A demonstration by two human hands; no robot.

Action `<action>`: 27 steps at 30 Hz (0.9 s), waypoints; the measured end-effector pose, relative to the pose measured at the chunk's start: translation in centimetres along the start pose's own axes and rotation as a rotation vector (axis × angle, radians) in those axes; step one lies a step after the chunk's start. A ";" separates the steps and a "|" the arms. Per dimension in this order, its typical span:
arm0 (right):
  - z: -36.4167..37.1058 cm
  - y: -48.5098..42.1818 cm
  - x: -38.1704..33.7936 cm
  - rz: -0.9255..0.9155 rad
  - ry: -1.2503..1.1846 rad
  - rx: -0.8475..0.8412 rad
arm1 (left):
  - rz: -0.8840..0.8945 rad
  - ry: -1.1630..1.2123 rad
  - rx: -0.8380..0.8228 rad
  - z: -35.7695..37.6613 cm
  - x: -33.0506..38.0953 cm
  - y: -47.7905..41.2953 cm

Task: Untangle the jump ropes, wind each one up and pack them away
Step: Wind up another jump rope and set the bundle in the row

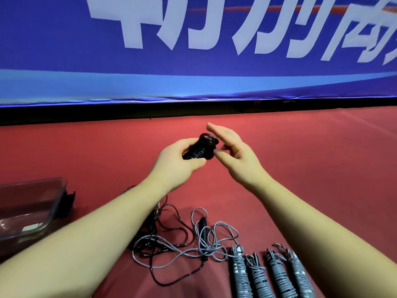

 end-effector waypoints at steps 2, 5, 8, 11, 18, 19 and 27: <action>0.0 0.0 -1.4 -0.096 0.158 -0.095 | 0.040 -0.020 -0.024 0.2 0.7 0.2; -0.3 -0.3 -2.7 -0.135 0.164 -0.191 | 0.079 -0.082 -0.061 0.5 1.3 0.6; -0.4 -0.5 -3.9 -0.117 0.051 -0.269 | 0.092 -0.105 -0.066 0.3 1.6 1.0; -1.1 -1.0 -3.7 -0.056 -0.114 -0.207 | 0.095 -0.080 -0.064 0.2 1.9 1.4; 0.5 -1.1 -1.1 0.216 -1.073 0.030 | -0.086 0.276 -0.026 0.6 0.6 1.2; 0.8 -1.2 -0.9 0.222 -1.110 0.044 | -0.080 0.279 -0.014 0.5 0.7 1.1; 4.1 -1.5 1.1 0.595 -1.198 0.184 | -0.079 0.230 0.137 -1.0 -1.9 0.4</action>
Point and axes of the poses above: each hand's wrist, its own y-axis away from the middle knuckle, its own z-axis out of the palm, x = y × z, the point moved 9 cm from there along -y, towards the middle knuckle, and after that the axes turned 7 degrees about z, right-handed, at the moved point
